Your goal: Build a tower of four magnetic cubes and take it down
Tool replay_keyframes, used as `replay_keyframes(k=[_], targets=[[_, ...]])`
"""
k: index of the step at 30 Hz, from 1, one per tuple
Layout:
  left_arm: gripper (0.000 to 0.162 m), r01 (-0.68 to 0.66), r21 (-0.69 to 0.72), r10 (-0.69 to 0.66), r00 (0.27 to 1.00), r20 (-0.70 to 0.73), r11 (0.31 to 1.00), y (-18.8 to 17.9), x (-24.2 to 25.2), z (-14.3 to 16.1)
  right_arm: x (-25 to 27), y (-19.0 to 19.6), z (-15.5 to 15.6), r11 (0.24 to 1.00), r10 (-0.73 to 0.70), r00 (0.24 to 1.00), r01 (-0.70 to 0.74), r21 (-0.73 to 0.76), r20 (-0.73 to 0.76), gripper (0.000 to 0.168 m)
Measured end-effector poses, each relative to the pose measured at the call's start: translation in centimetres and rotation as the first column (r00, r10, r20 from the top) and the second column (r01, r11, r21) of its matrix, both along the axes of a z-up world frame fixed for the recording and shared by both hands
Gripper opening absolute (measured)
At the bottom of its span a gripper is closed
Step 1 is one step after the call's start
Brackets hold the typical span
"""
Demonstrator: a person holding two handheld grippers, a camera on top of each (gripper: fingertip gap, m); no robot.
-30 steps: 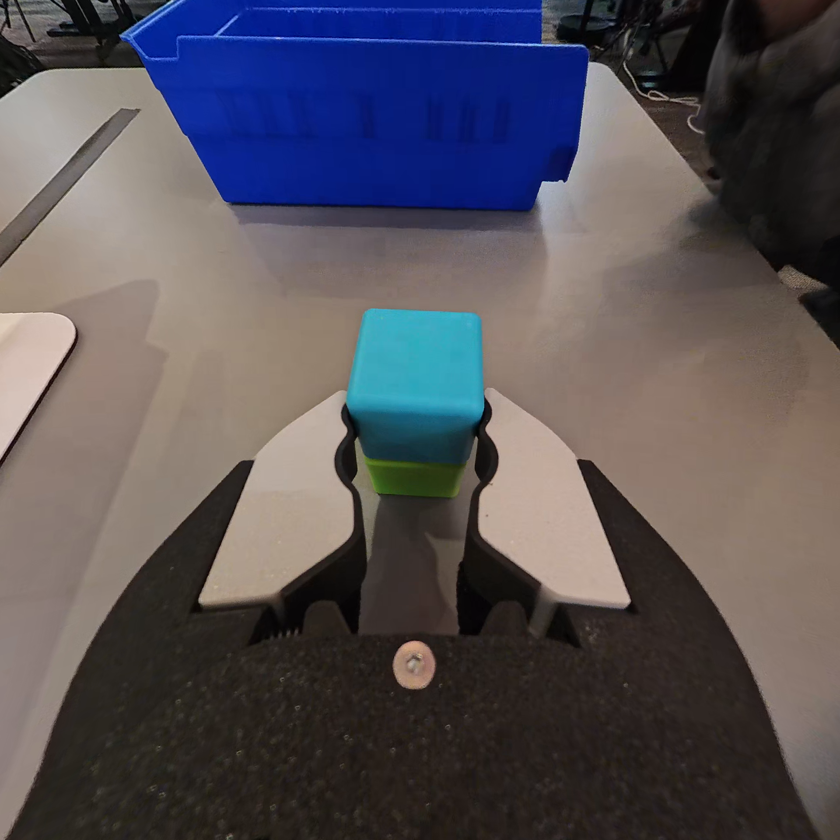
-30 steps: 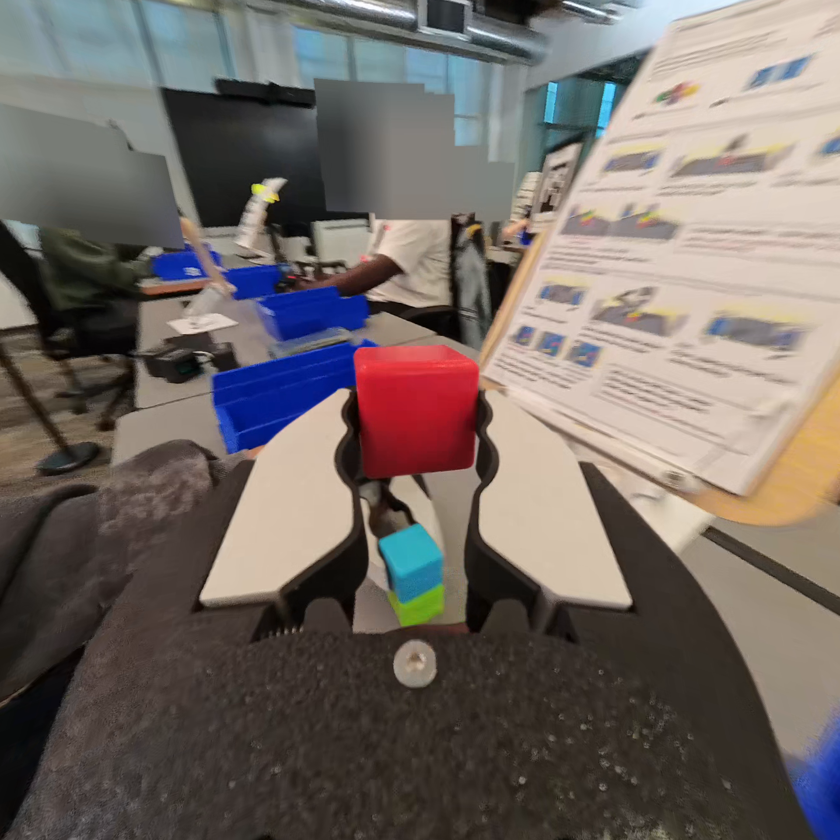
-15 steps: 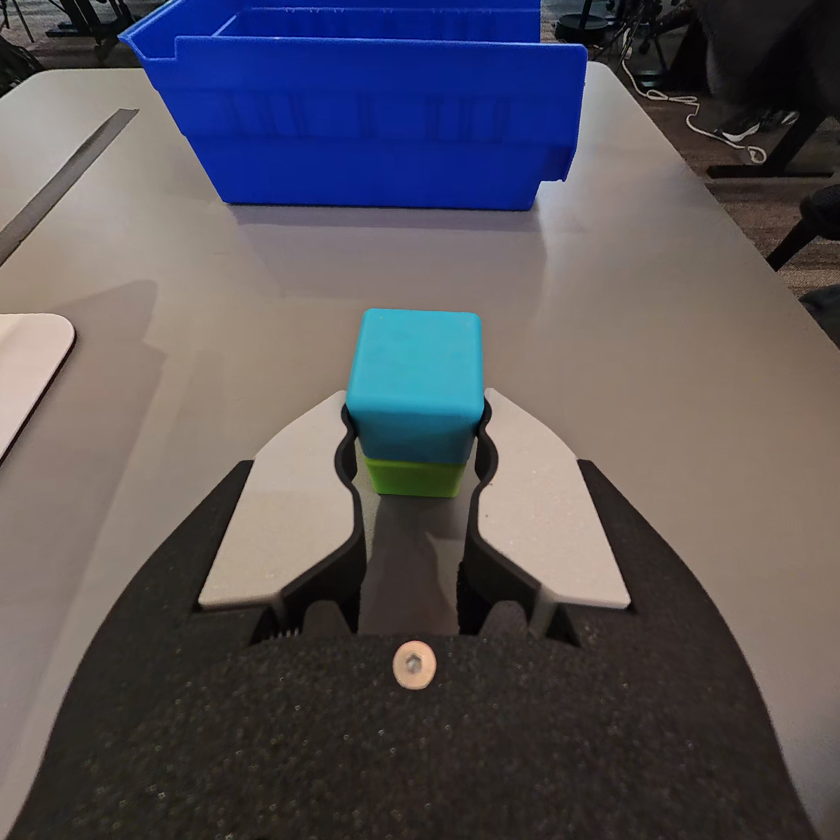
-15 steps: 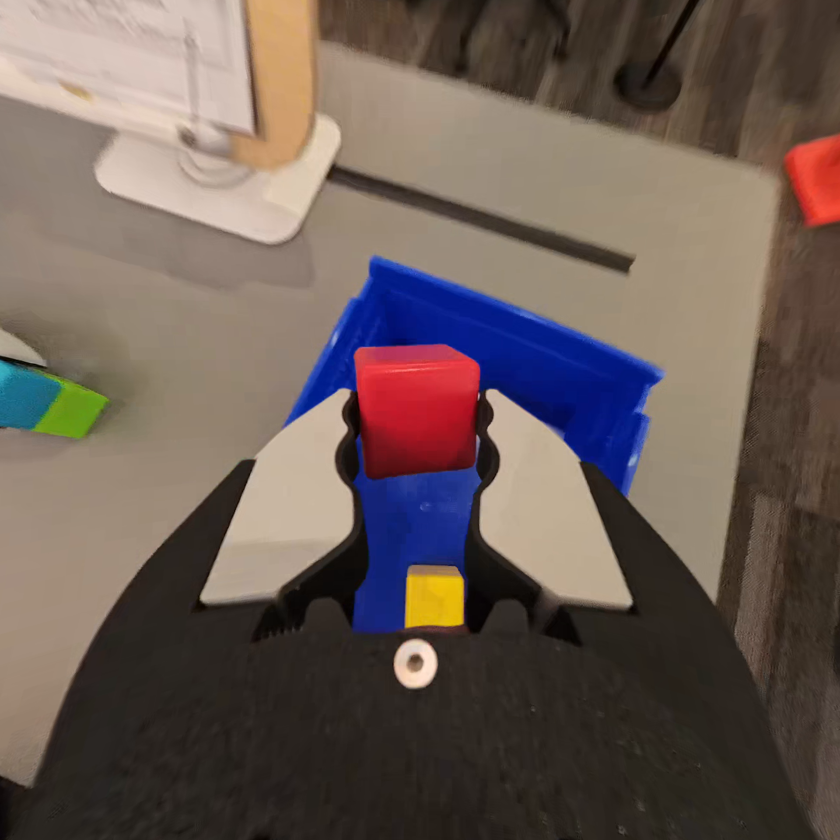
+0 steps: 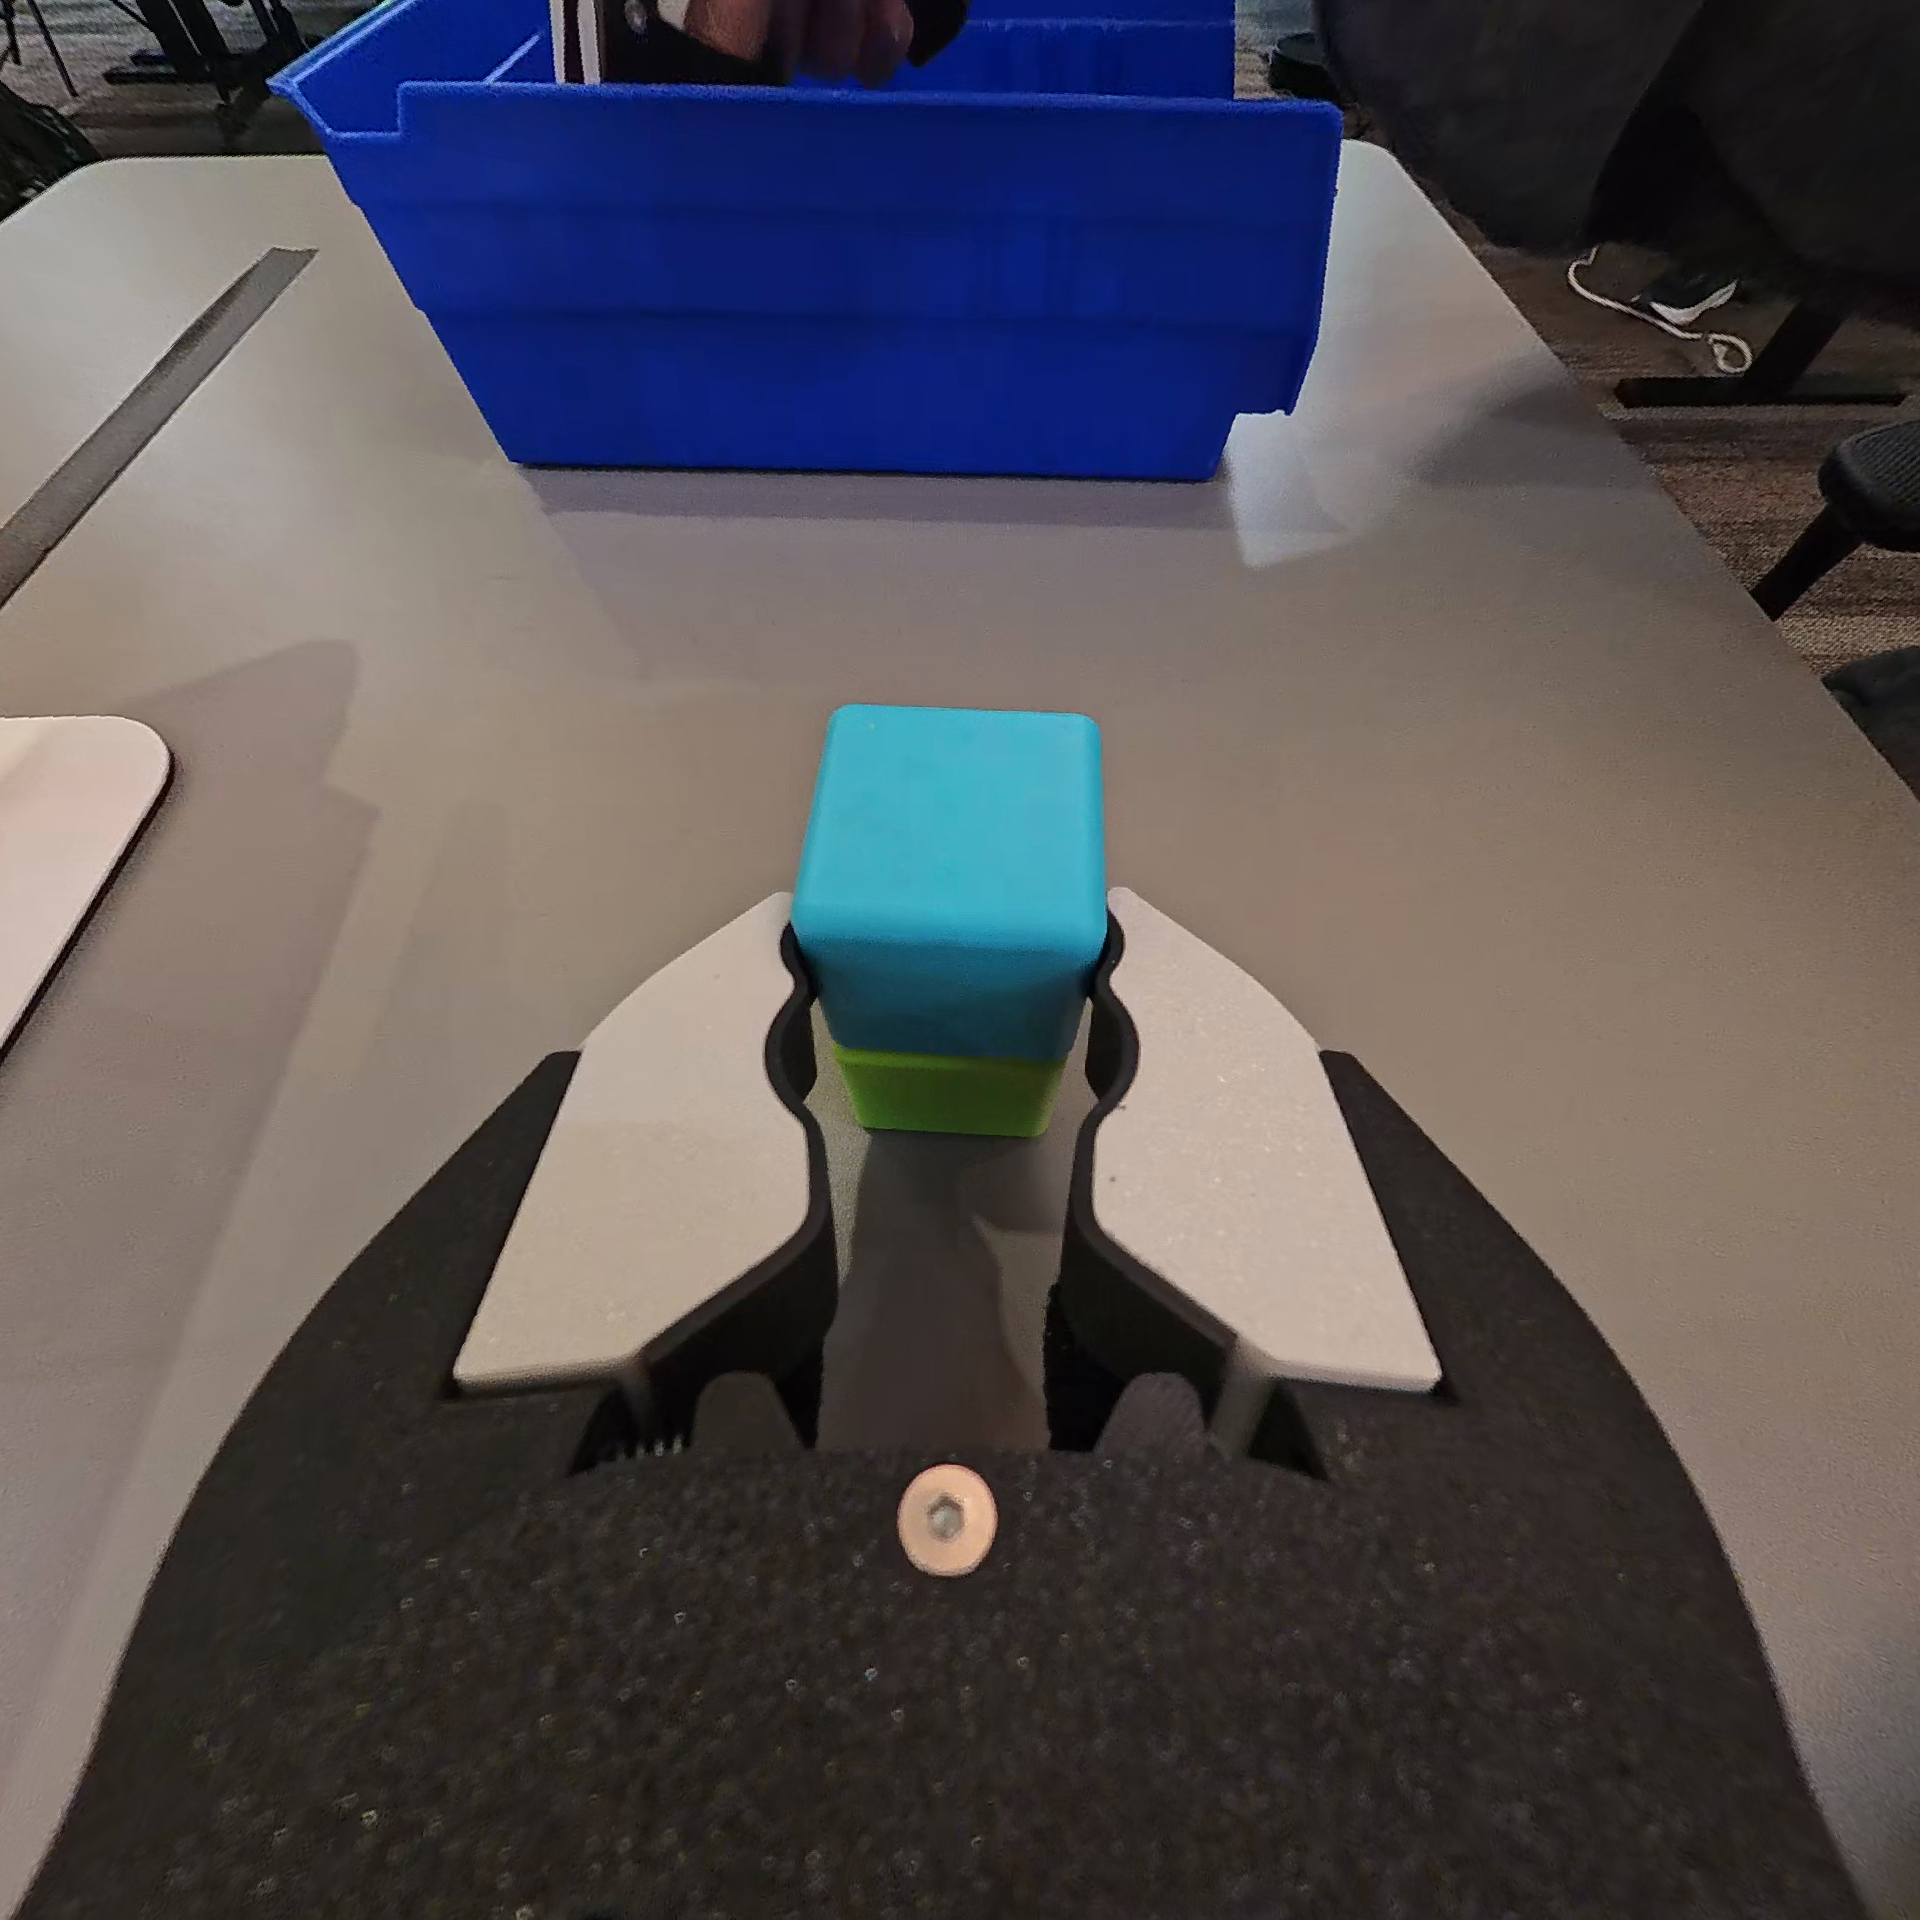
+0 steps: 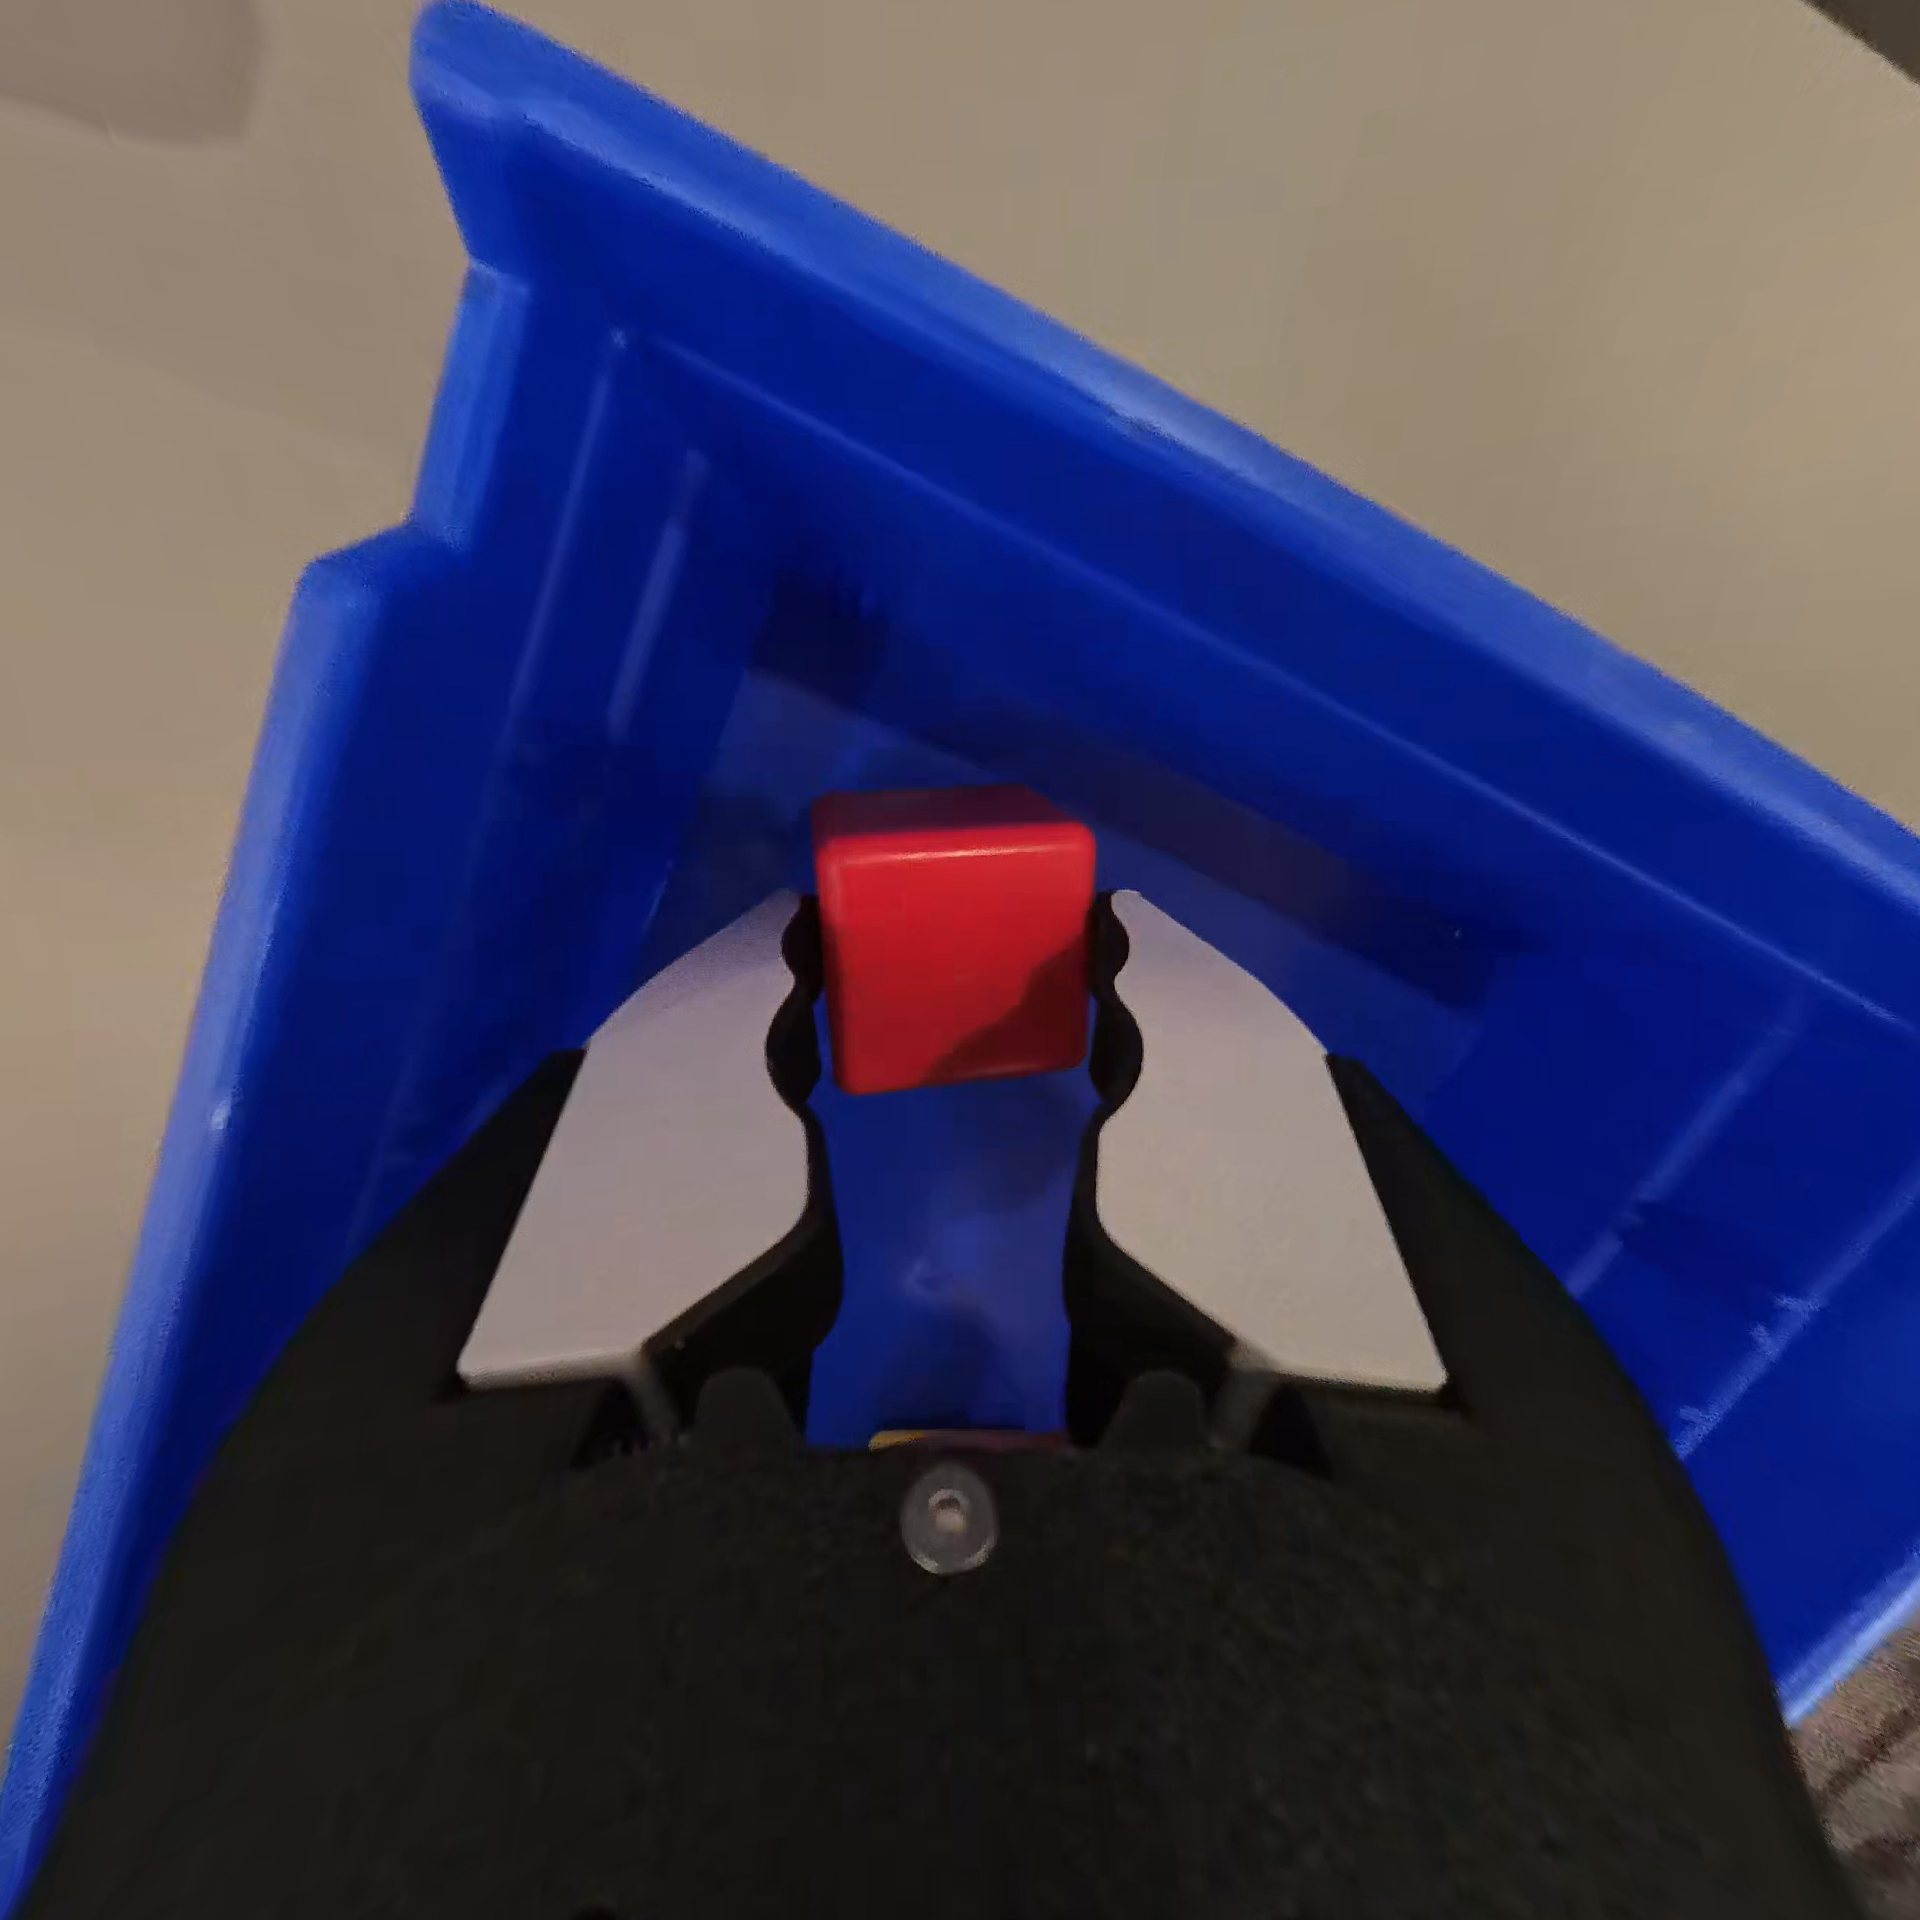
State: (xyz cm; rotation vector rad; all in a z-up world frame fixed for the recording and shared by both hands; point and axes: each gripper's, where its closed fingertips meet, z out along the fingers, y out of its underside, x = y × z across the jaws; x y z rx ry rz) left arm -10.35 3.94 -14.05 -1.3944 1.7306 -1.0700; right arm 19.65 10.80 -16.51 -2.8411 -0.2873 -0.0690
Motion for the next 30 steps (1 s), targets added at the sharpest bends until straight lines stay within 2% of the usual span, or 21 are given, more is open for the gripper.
replay_keyframes(k=[6,9,11,14,16,18,21,23,27,30], targets=[[0.049,-0.020,0.002,0.020,1.000,0.000,1.000,0.3,0.1,0.0,-0.2,0.3,-0.8,1.000,0.013,1.000,-0.013,0.023,0.015,0.050],[0.049,-0.036,0.004,0.036,0.999,0.001,0.999,0.5,0.2,0.0,0.1,-0.1,-0.1,0.999,0.018,1.000,-0.019,0.037,0.017,0.072],[0.049,-0.046,0.004,0.046,0.999,0.000,0.999,0.6,0.2,0.0,0.1,-0.3,2.6,0.989,0.024,1.000,-0.025,0.143,0.004,0.077],[0.049,-0.048,0.001,0.048,0.999,-0.003,0.999,0.7,0.2,0.0,-1.8,-2.1,9.2,0.922,0.059,0.993,-0.017,0.388,-0.098,0.081],[0.052,-0.041,-0.001,0.041,0.999,-0.013,0.999,0.6,0.1,-0.2,-4.2,-4.8,14.0,0.809,0.120,0.977,0.006,0.588,-0.176,0.077],[0.063,-0.045,0.000,0.045,0.999,0.000,0.999,0.6,-0.1,0.1,-8.0,-8.5,16.7,0.689,0.239,0.933,0.033,0.724,-0.270,0.071],[0.070,-0.089,-0.009,0.089,0.995,-0.034,0.996,1.4,-1.1,-0.2,-13.8,-13.9,15.7,0.618,0.418,0.852,-0.013,0.786,-0.315,0.070],[0.076,-0.120,0.025,0.122,0.985,-0.124,0.992,2.0,-2.0,-1.4,-15.8,-16.1,13.9,0.603,0.457,0.826,-0.016,0.797,-0.329,0.068],[0.077,-0.105,0.046,0.111,0.980,-0.165,0.993,1.7,-1.9,-2.3,-19.3,-18.3,10.9,0.675,0.519,0.753,-0.070,0.735,-0.405,0.068],[0.072,-0.081,0.049,0.090,0.974,-0.208,0.995,1.2,-1.6,-3.2,-20.7,-18.9,9.9,0.682,0.534,0.729,-0.072,0.728,-0.428,0.063]])
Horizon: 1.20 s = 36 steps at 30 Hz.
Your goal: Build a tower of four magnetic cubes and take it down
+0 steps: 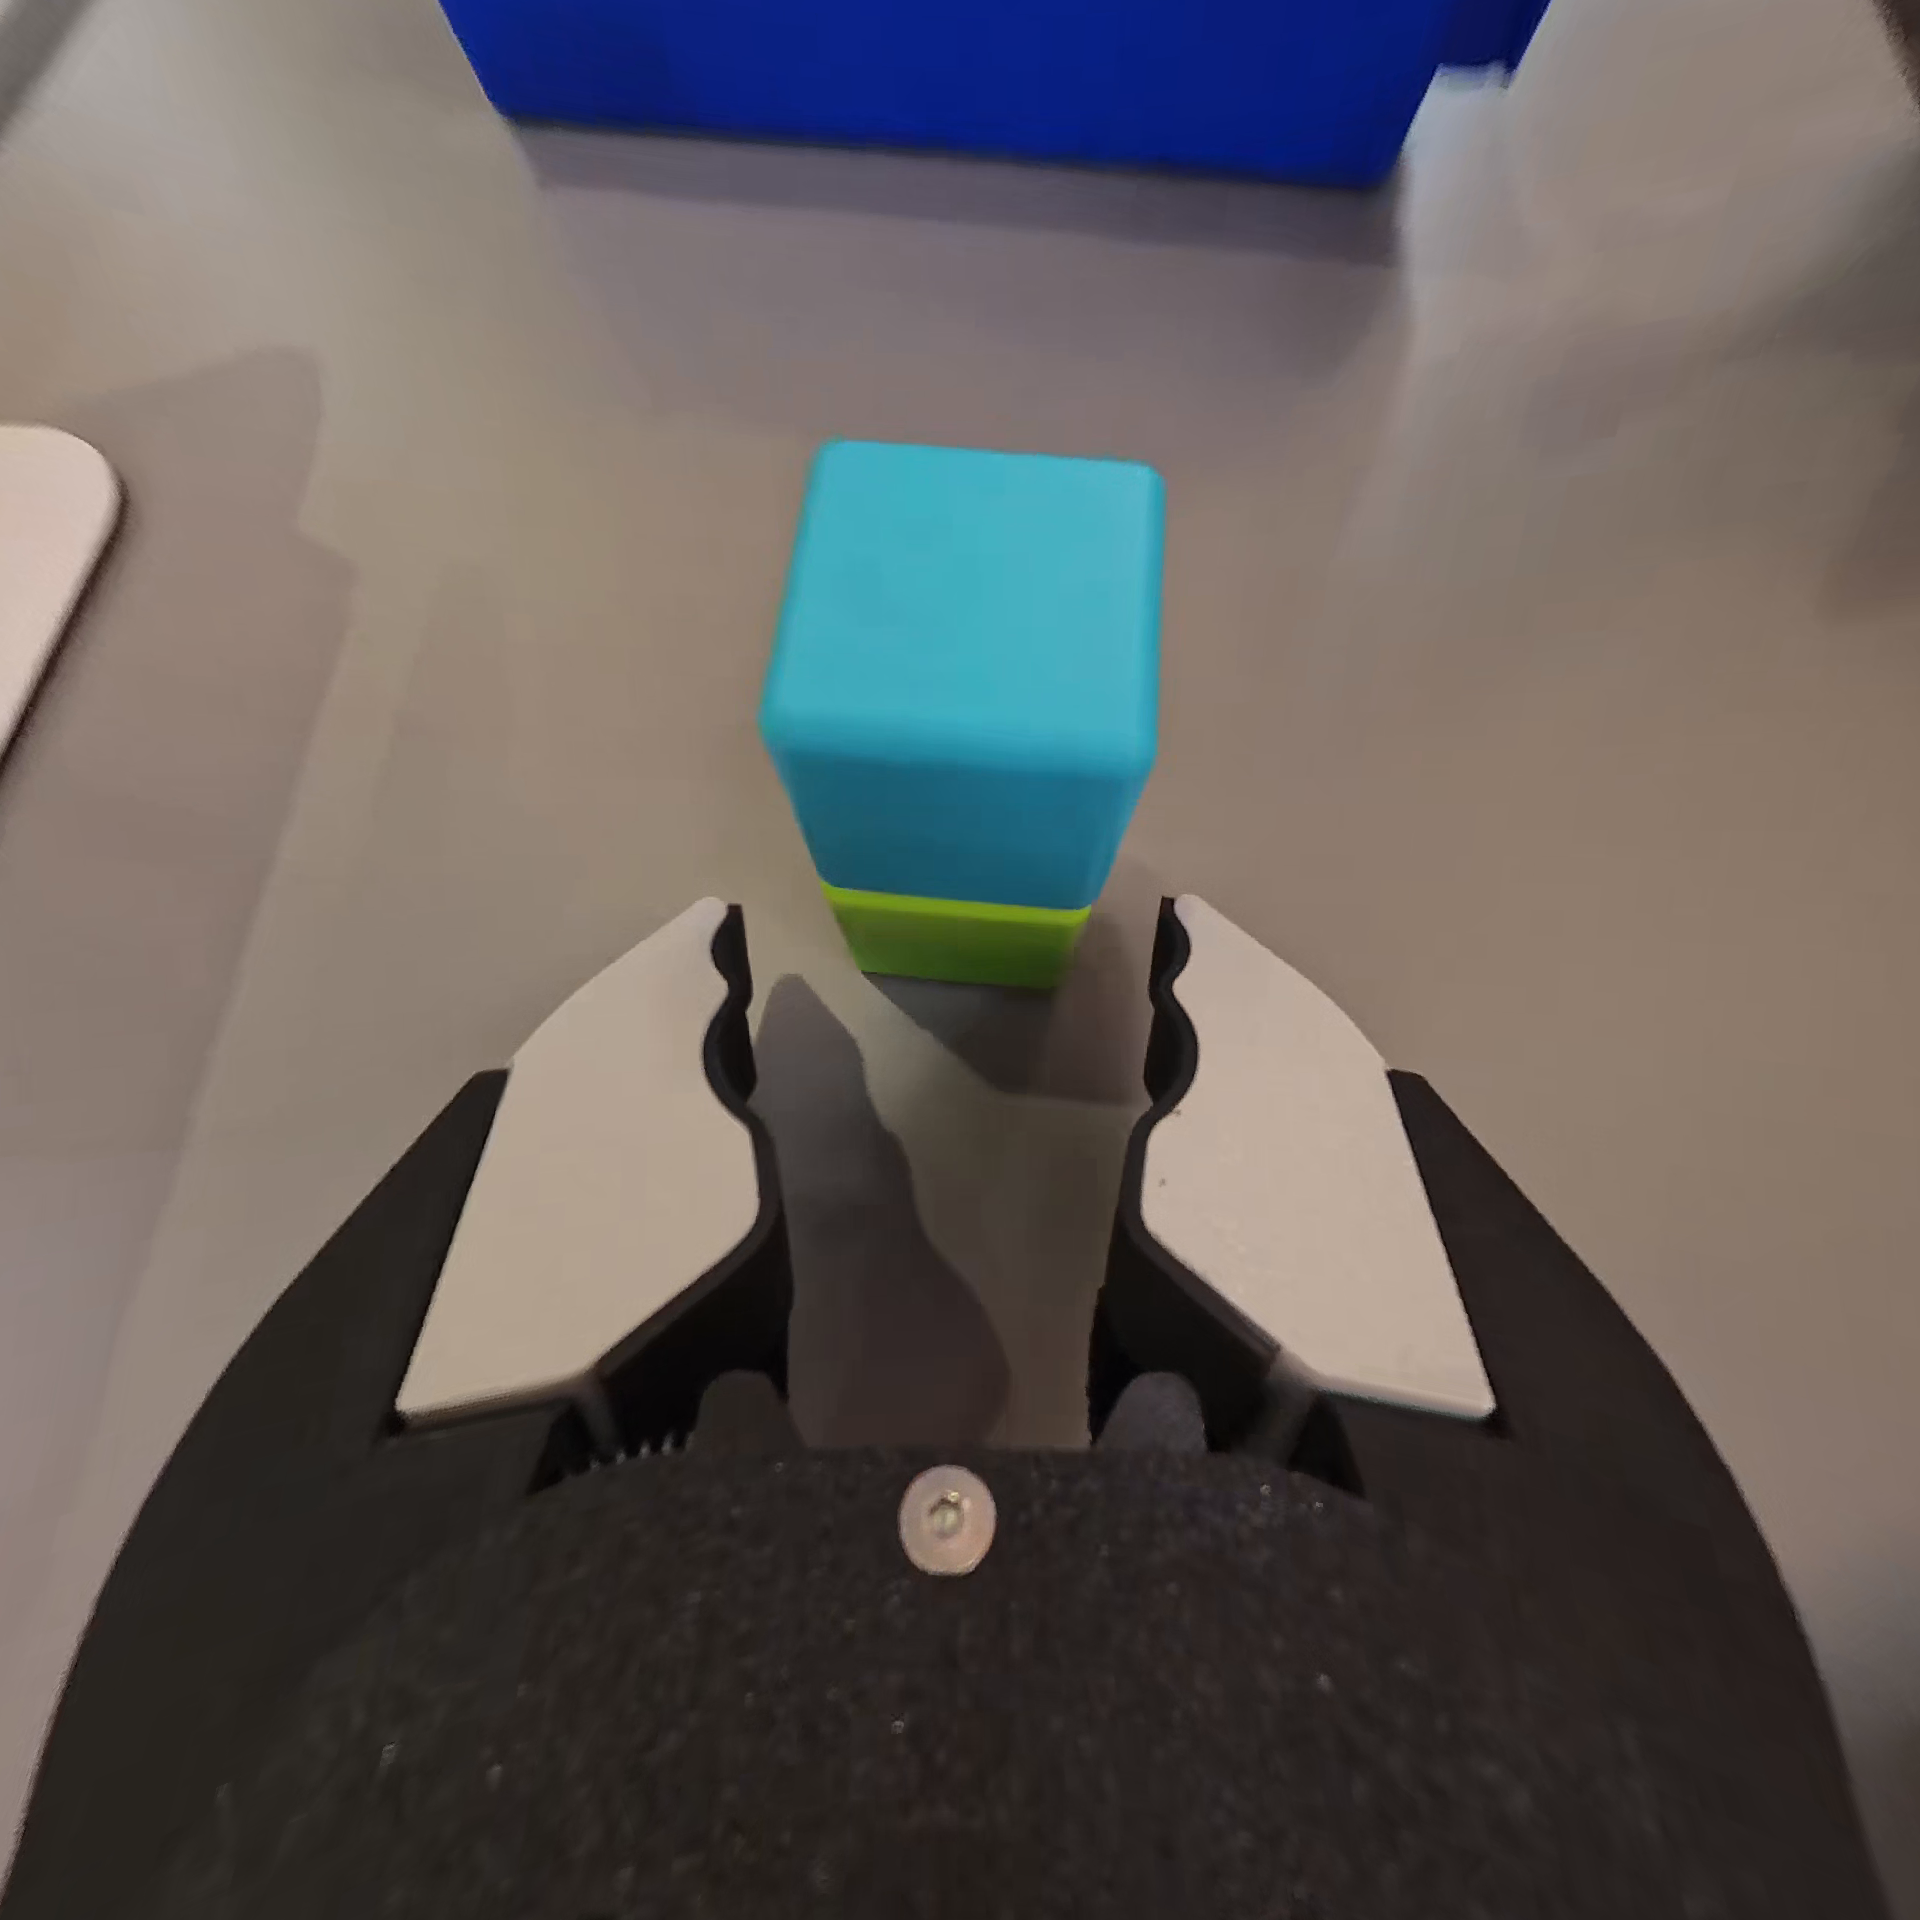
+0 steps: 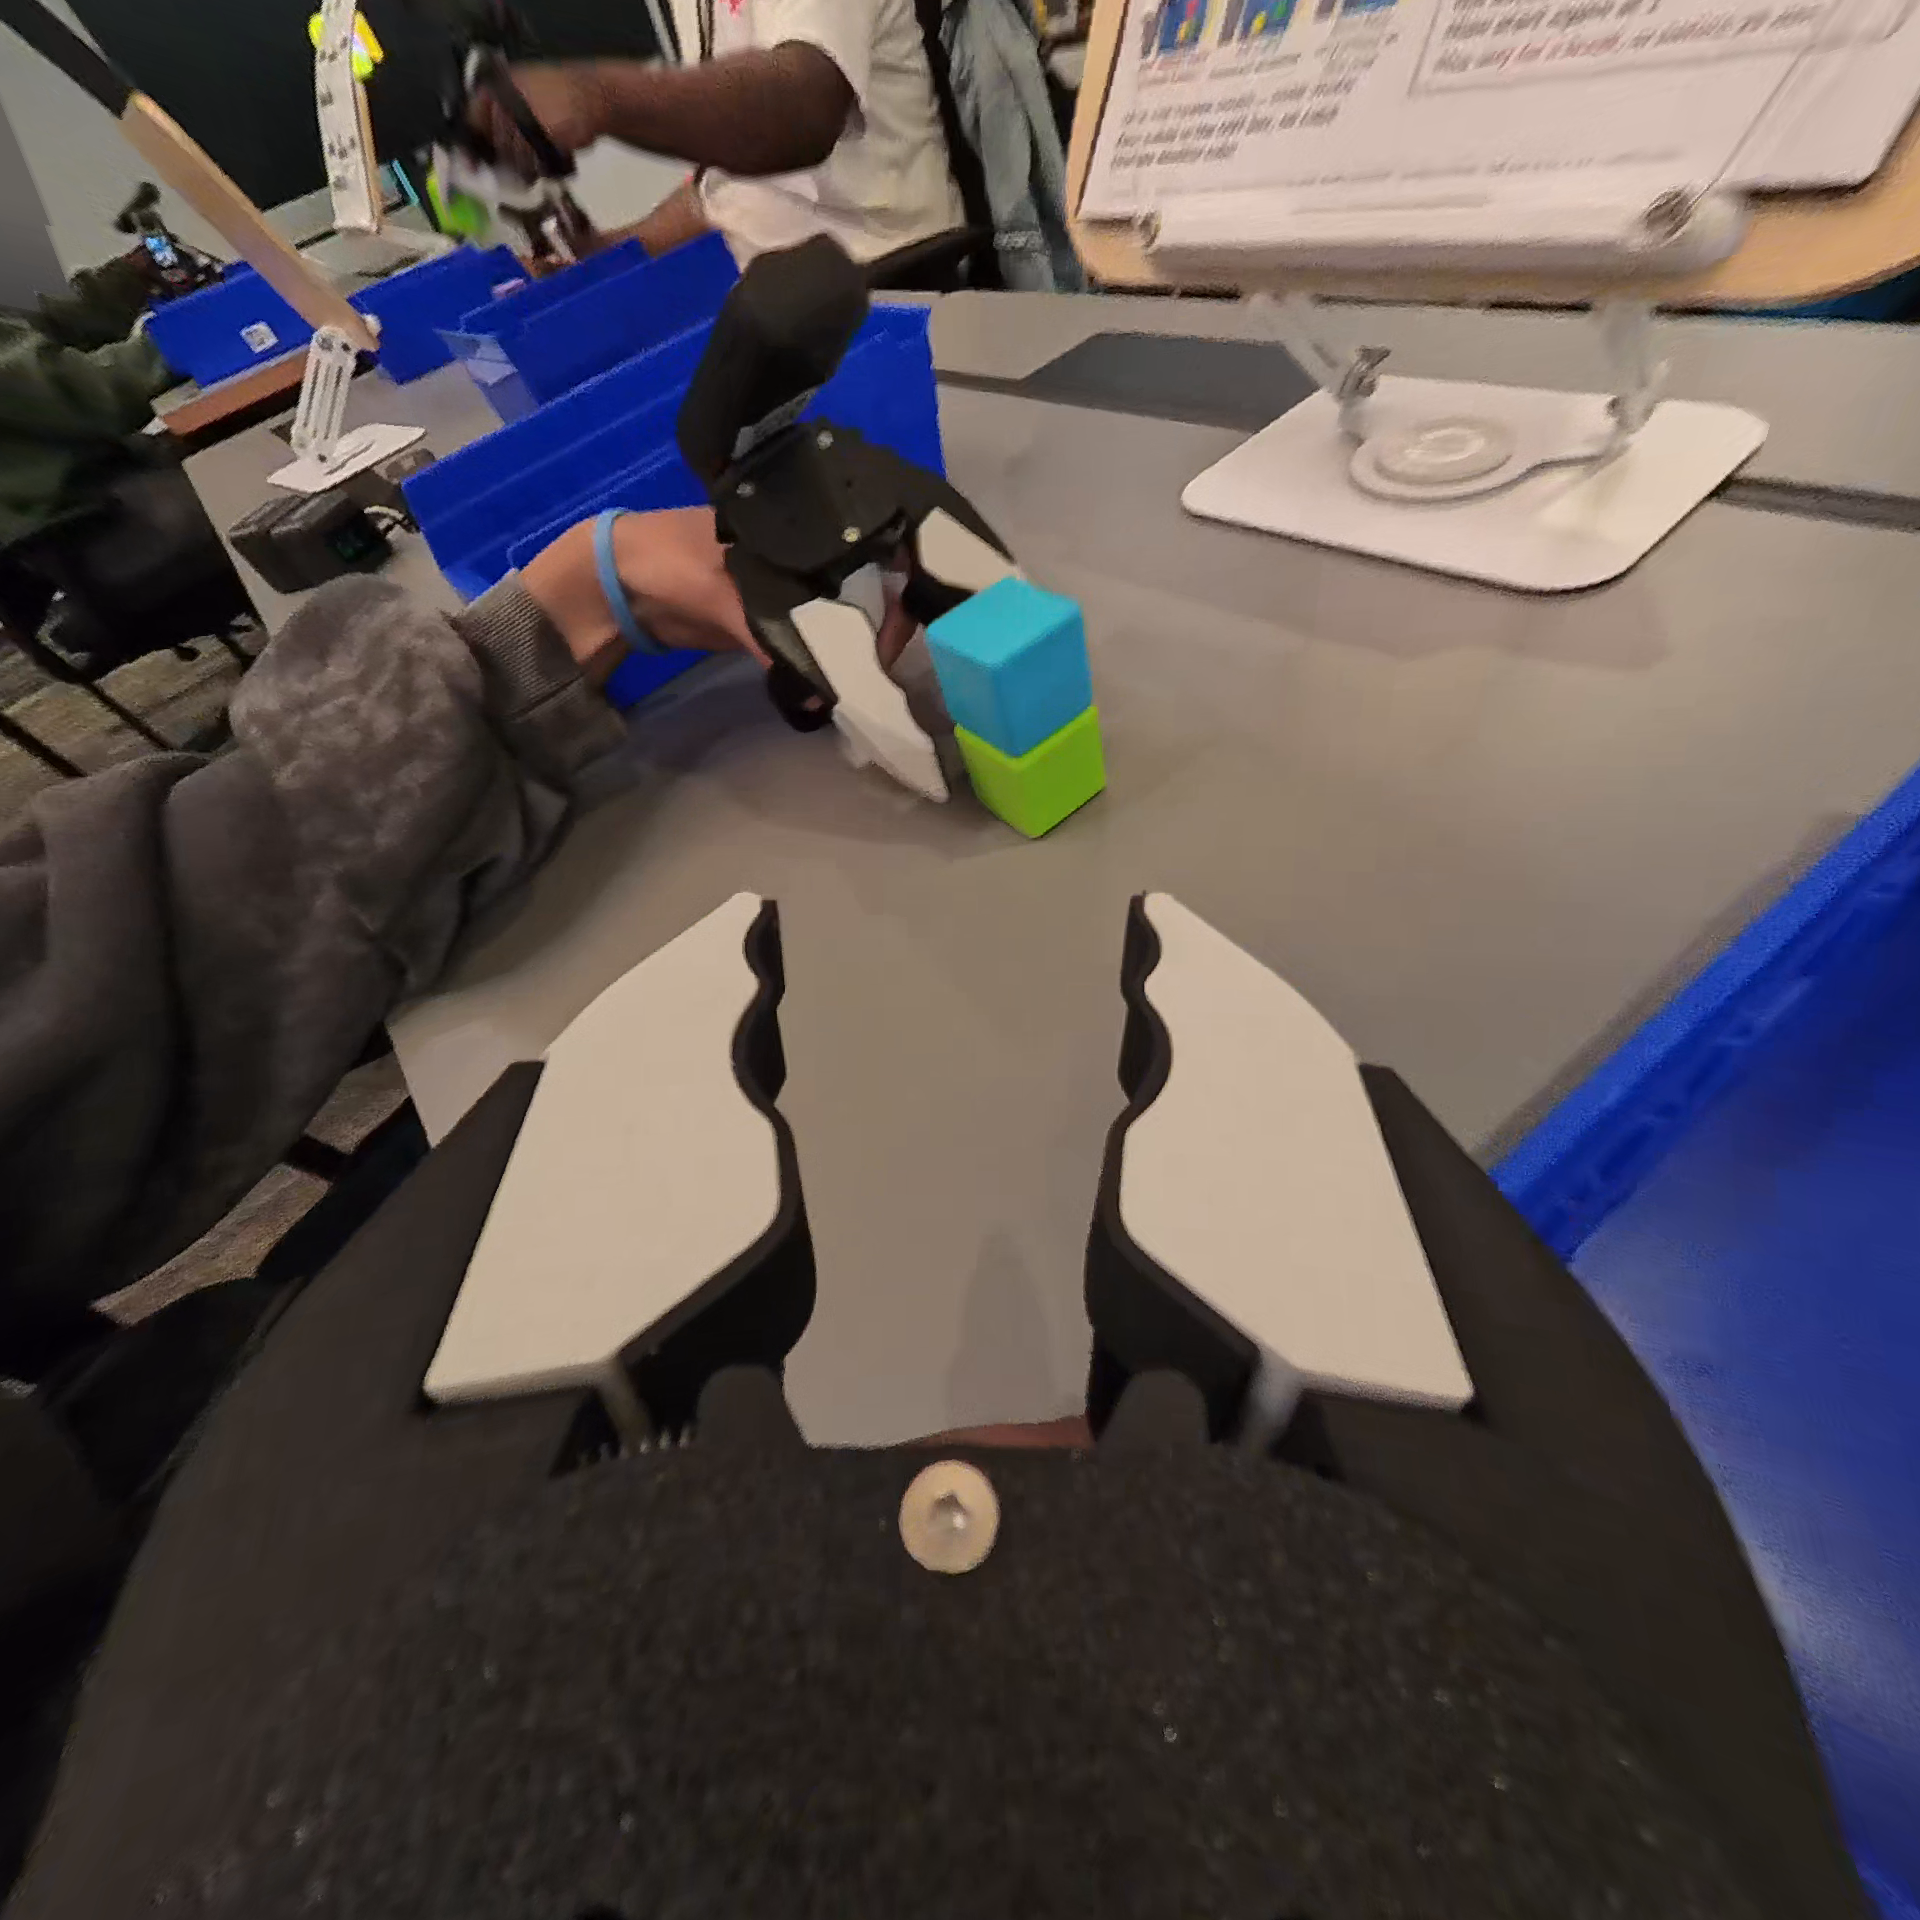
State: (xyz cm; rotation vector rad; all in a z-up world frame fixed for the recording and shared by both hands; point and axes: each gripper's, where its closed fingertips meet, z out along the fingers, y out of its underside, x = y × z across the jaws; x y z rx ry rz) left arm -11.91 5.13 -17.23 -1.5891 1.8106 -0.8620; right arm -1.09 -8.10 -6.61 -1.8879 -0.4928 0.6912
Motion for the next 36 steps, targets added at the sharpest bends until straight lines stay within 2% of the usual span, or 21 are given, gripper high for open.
replay_keyframes(k=[6,8,12,16,19,23,24,27,29,33,36], targets=[[0.065,0.016,0.030,-0.014,0.997,-0.076,0.999,-0.2,0.9,-1.3,-1.4,0.2,-1.0,0.998,0.039,0.999,-0.039,-0.044,-0.005,0.064],[0.049,0.022,0.032,-0.019,0.994,-0.106,0.999,-0.3,1.0,-1.7,-1.5,0.3,-1.2,0.998,0.040,0.999,-0.040,-0.048,-0.008,0.063],[0.049,0.017,0.015,-0.016,0.994,-0.106,1.000,-0.2,1.4,-1.7,-2.0,0.8,-2.1,0.996,0.033,0.999,-0.036,-0.076,-0.042,0.059],[0.049,0.028,0.008,-0.027,0.994,-0.106,1.000,-0.4,1.4,-1.7,-3.9,2.9,-3.3,0.998,0.022,0.997,-0.027,-0.062,-0.076,0.062],[0.049,0.038,0.022,-0.036,0.994,-0.106,0.999,-0.5,1.3,-1.7,-5.9,5.6,-3.5,0.999,0.047,0.999,-0.047,-0.023,-0.016,0.071],[0.049,0.042,0.030,-0.039,0.994,-0.106,0.999,-0.6,1.3,-1.7,-7.4,10.0,-4.5,0.995,0.078,0.971,-0.091,0.045,0.224,0.074],[0.049,0.043,0.030,-0.039,0.994,-0.106,0.999,-0.6,1.3,-1.7,-7.8,10.8,-5.1,0.992,0.107,0.960,-0.119,0.032,0.258,0.071],[0.049,0.044,0.030,-0.040,0.994,-0.106,0.999,-0.6,1.3,-1.7,-9.4,12.2,-5.7,0.972,0.225,0.948,-0.235,0.020,0.226,0.070],[0.049,0.045,0.031,-0.042,0.993,-0.106,0.999,-0.6,1.3,-1.7,-9.3,13.1,-6.1,0.965,0.240,0.942,-0.257,0.043,0.234,0.070],[0.049,0.045,0.030,-0.042,0.993,-0.106,0.999,-0.6,1.3,-1.7,-9.6,12.9,-6.6,0.944,0.318,0.935,-0.328,0.041,0.159,0.050],[0.049,0.048,0.030,-0.045,0.993,-0.106,0.998,-0.7,1.3,-1.7,-9.7,12.9,-6.6,0.940,0.322,0.931,-0.336,0.056,0.172,0.049]])
